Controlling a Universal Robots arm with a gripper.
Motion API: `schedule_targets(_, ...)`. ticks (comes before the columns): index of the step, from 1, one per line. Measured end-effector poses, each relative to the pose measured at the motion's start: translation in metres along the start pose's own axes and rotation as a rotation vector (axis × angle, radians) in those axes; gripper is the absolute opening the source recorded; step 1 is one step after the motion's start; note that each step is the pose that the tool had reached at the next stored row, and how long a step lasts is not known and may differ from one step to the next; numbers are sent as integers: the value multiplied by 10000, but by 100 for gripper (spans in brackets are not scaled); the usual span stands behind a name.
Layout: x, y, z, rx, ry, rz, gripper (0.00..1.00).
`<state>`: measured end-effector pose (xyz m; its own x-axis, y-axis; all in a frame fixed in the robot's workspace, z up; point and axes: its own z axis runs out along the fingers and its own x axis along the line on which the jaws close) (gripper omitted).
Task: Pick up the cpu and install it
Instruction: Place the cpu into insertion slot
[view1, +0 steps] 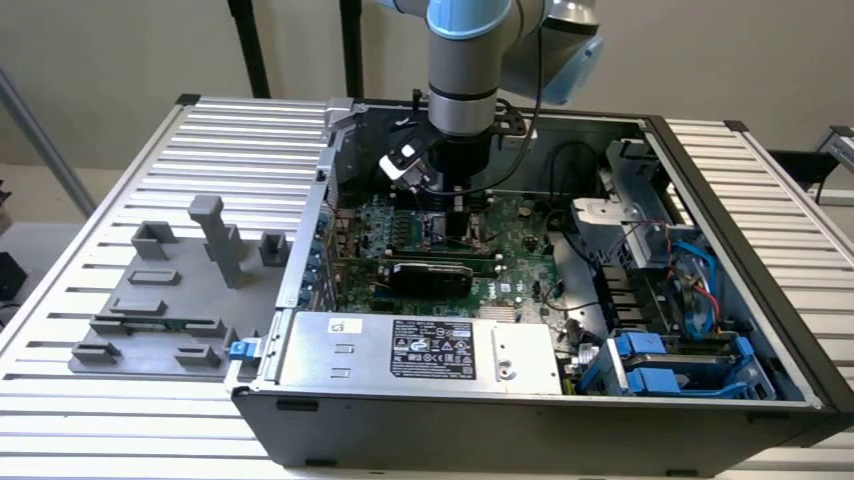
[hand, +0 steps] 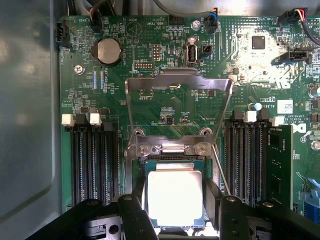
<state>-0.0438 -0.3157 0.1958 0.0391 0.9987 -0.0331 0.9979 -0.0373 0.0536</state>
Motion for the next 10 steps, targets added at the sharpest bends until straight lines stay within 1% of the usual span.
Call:
schedule_targets(4, 0, 0, 0, -3, -21, -1, 55)
schedule_targets(6, 2, 0, 1, -4, -21, -1, 57)
schedule_targets(7, 3, 0, 2, -3, -21, -1, 63)
schedule_targets(8, 3, 0, 1, -3, -25, -1, 63)
schedule_targets(9, 4, 0, 1, -2, -27, 0, 69)
schedule_targets(10, 6, 0, 1, -2, -28, 1, 69)
